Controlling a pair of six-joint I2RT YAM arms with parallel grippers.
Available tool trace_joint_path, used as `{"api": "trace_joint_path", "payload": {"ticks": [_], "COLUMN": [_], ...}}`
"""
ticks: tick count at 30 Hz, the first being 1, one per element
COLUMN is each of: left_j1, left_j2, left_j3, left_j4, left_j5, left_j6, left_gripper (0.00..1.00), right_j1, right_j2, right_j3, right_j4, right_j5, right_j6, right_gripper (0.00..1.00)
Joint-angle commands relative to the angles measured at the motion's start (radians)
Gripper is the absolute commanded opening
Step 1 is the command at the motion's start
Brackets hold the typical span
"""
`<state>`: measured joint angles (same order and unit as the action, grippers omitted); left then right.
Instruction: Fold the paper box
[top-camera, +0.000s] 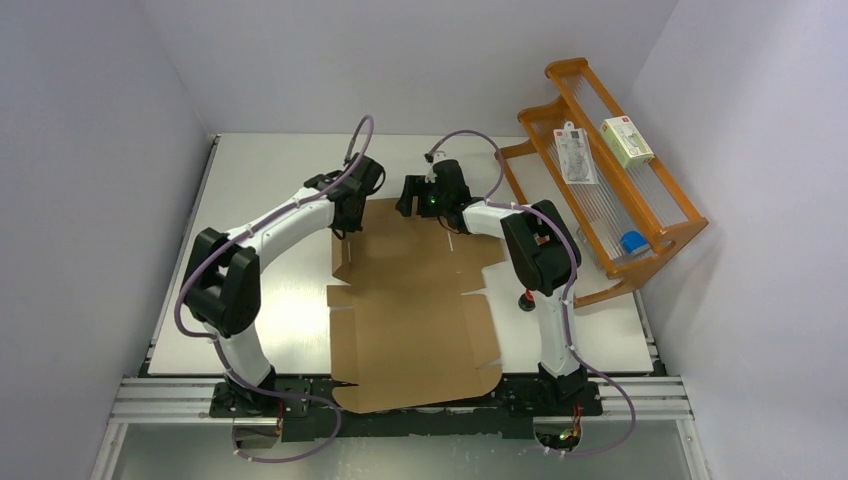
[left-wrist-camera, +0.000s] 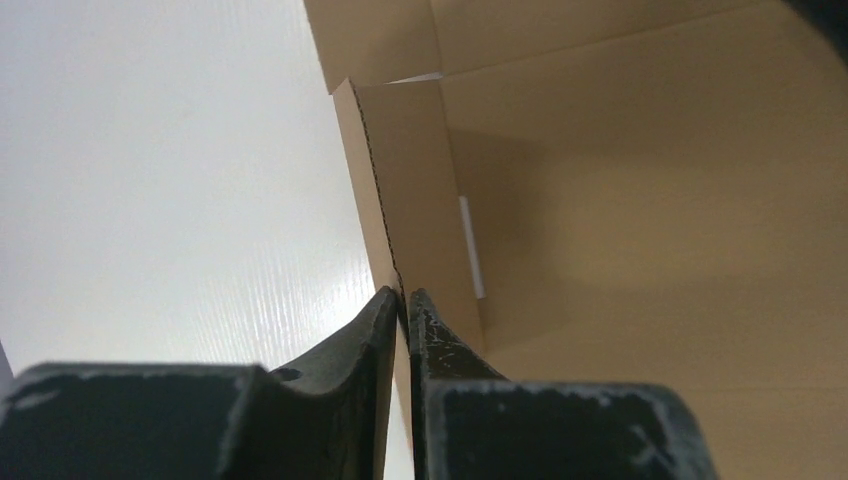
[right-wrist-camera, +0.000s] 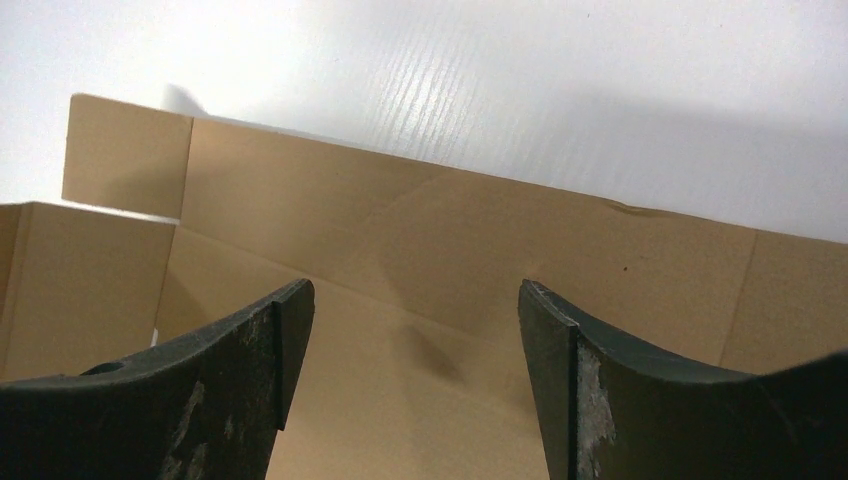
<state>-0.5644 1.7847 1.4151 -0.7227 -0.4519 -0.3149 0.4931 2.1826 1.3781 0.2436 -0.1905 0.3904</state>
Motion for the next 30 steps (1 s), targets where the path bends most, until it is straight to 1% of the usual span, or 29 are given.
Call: {"api": "trace_joint_path", "payload": {"ticks": [1, 7, 11, 14, 16, 18, 22, 30], "left_j1": [0.038, 0.149, 0.203, 0.208, 0.209, 0.209, 0.209, 0.209], "left_j2": [-0.074, -0.156, -0.219, -0.281, -0.32, -0.367, -0.471, -0.62], "left_j3": [-0.075, -0.15, -0.171, -0.2, -0.226, -0.264, -0.379, -0.614], "left_j4": [0.038, 0.098, 0.096, 0.079, 0.051, 0.036, 0.047, 0.132], "left_j5": [0.016, 0.143, 0.22, 0.242, 0.249, 0.279, 0.381, 0.503], "left_j6": [-0.009, -0.016, -0.023, -0.027, -0.033, -0.043, -0.096, -0.226], "left_gripper": [0.15, 0.24, 0.41, 0.55, 0.61, 0.65, 0.69, 0.7], "right_j1": [0.007, 0.005, 0.003, 0.003, 0.004, 0.005, 0.011, 0.04], "right_j2": [0.017, 0.01, 0.004, -0.01, -0.034, -0.063, -0.153, -0.3], "right_j3": [-0.045, -0.044, -0.032, -0.015, -0.015, -0.014, -0.058, -0.234], "right_j4": [-0.115, -0.109, -0.106, -0.116, -0.115, -0.131, -0.135, -0.113], "right_j5": [0.026, 0.043, 0.041, 0.027, -0.001, -0.024, -0.057, -0.121], "right_j6": [0.021, 0.039, 0.05, 0.039, 0.024, 0.009, 0.0, 0.028], "right_gripper": [0.79, 0.79, 0.79, 0.8, 0.81, 0.82, 0.83, 0.83]}}
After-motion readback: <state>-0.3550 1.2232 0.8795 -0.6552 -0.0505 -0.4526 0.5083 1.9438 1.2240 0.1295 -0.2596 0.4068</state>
